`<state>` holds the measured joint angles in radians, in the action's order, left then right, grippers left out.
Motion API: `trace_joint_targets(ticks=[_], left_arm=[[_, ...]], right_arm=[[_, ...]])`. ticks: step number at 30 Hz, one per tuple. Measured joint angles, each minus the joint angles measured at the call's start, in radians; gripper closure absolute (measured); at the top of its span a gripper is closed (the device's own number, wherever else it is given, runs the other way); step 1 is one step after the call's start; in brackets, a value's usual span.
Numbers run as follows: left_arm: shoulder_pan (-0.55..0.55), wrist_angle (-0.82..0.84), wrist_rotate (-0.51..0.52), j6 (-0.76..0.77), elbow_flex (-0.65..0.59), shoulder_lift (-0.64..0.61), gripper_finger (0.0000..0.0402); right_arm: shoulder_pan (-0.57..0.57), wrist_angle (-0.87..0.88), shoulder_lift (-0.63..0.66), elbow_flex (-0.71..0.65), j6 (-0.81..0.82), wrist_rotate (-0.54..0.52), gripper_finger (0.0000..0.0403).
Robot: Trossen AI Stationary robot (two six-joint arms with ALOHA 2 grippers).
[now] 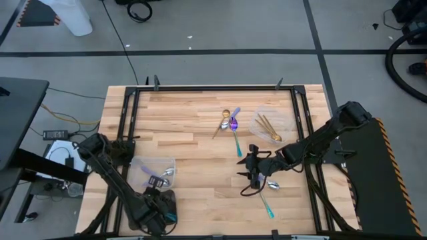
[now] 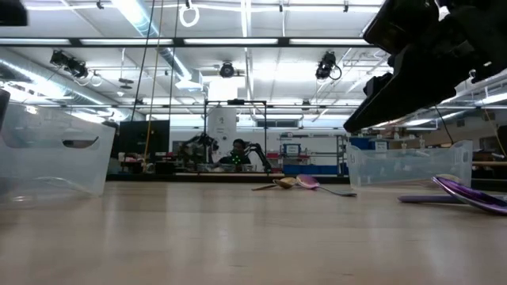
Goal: Sort silverware by color (type)
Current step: Adjust the black bin, then put the blue spoon into the black bin
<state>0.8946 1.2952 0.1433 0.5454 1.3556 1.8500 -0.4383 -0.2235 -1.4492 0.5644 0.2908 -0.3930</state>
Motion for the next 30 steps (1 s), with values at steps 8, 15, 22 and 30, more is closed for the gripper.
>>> trace_joint_targets(ticks=[8, 15, 22, 30], left_arm=[[-0.030, -0.100, -0.007, -0.145, 0.000, 0.000, 0.0346], [-0.025, -0.121, -0.074, -0.133, -0.085, 0.000, 0.0349], [-0.037, -0.106, -0.078, -0.164, -0.181, 0.000, 0.0350], [-0.052, -0.084, -0.074, -0.199, -0.113, 0.000, 0.0350]], right_arm=[[0.024, 0.145, 0.092, 0.000, 0.079, 0.001, 0.0195], [-0.004, 0.165, 0.112, 0.000, 0.127, 0.029, 0.0195], [-0.038, 0.264, 0.112, 0.026, 0.213, 0.063, 0.0195], [-0.087, 0.557, 0.108, 0.153, 0.406, 0.114, 0.0195]])
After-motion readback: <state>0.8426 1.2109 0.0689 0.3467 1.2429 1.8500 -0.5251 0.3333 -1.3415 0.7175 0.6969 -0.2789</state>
